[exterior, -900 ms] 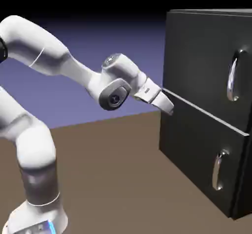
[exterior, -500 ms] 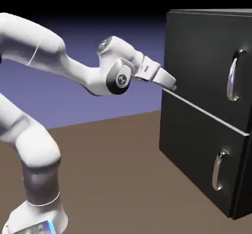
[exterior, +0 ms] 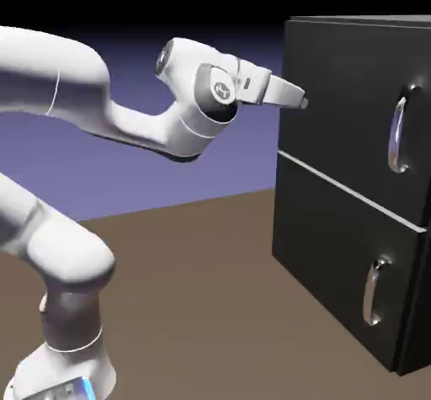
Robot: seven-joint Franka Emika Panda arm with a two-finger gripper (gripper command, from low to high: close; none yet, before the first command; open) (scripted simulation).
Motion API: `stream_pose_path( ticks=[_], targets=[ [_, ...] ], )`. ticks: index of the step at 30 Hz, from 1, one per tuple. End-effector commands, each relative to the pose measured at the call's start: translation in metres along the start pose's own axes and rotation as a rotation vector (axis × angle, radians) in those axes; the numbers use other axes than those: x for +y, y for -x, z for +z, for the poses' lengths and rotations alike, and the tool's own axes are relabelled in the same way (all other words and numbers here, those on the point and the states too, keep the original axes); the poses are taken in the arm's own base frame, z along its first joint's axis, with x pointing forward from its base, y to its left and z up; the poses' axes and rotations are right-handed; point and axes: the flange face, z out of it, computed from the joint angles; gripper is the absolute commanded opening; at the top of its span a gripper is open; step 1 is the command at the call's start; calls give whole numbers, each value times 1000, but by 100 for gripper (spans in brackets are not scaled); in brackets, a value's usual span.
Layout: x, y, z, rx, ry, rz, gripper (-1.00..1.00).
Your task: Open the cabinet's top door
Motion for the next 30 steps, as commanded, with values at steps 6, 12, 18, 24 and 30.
stream_pose_path(
  ticks=[6,12,18,24,30],
  targets=[
    [7,-20,-6,61,-56,8,0],
    [23,-39,-7,116,-102,20,0],
    [48,-55,0,165,-139,34,0],
    [80,-69,13,204,-166,49,0],
    [118,-79,34,233,-183,62,0]
  ],
)
